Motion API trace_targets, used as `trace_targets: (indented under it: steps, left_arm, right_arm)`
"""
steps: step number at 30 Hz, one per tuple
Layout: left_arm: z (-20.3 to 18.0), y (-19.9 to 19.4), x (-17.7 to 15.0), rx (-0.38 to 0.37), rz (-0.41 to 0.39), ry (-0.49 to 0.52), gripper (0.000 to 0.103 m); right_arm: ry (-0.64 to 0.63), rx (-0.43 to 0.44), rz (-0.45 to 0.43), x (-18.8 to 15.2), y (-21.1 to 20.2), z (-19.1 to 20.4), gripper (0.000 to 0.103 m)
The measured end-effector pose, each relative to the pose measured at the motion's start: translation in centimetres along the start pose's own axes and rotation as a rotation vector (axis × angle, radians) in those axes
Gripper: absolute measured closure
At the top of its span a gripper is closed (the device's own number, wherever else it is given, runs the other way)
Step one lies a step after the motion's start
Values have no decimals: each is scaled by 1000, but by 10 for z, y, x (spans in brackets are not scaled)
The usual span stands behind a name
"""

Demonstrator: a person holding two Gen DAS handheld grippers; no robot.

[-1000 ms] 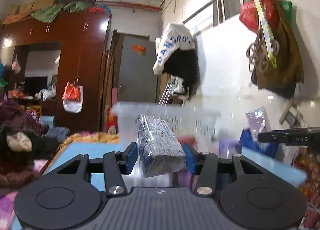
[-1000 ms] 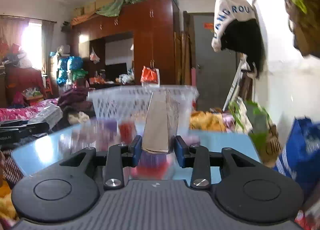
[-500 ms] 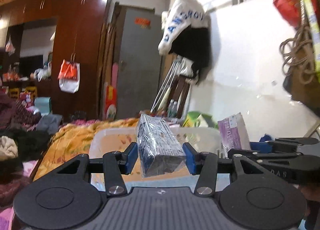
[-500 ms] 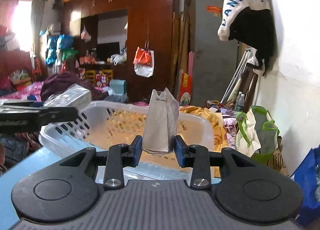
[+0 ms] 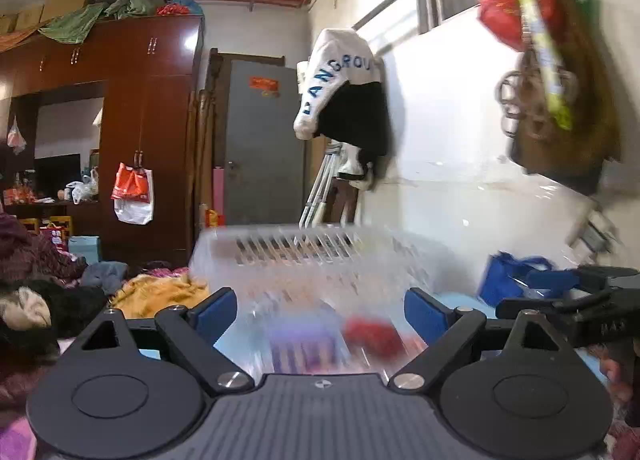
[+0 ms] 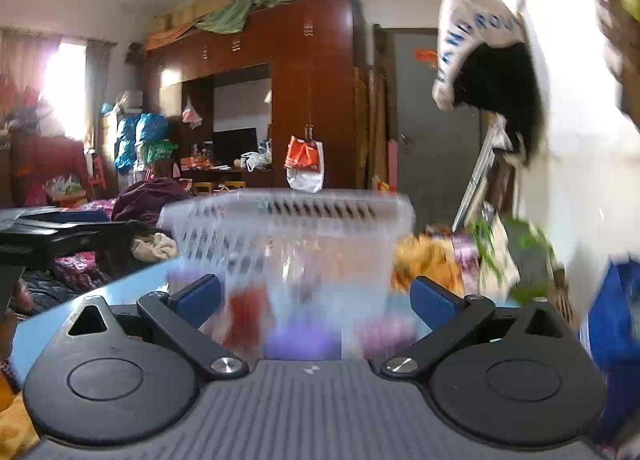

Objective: Organize objects
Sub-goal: 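Grasp the white KENT box with the left tool while the right tool grasps a printed clear bag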

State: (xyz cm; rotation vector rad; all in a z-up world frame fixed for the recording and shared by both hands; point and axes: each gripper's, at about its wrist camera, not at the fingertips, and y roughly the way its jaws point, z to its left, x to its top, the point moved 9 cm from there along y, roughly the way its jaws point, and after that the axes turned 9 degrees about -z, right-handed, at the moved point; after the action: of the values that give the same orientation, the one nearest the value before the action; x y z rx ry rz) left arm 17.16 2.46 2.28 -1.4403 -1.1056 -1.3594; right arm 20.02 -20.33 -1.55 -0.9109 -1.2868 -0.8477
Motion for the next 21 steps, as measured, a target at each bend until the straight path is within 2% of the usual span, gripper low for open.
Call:
trace_targets:
  steps: [4, 7, 10, 13, 16, 19, 21]
  left_arm:
    - [-12, -36, -35, 5, 32, -31, 10]
    - [-27, -45, -44, -9, 40, 15, 10]
    - [-35, -45, -55, 0, 81, 73, 10]
    - [-35, -42, -64, 0, 120, 67, 10]
    - [-39, -36, -74, -8, 154, 94, 12]
    - [-40, -32, -83, -7, 182, 117, 15]
    - [-39, -33, -88, 4, 189, 121, 24]
  right_arm:
    - [89, 33, 3, -21, -25, -1, 0]
    - [48, 5, 7, -16, -21, -2, 0]
    - [41, 26, -11, -9, -18, 3, 0]
    - [8, 40, -8, -15, -21, 11, 3]
    - [-3, 50, 3, -19, -17, 14, 10]
    - [-4, 67, 18, -25, -14, 18, 14]
    - [-7, 75, 23, -30, -15, 22, 16]
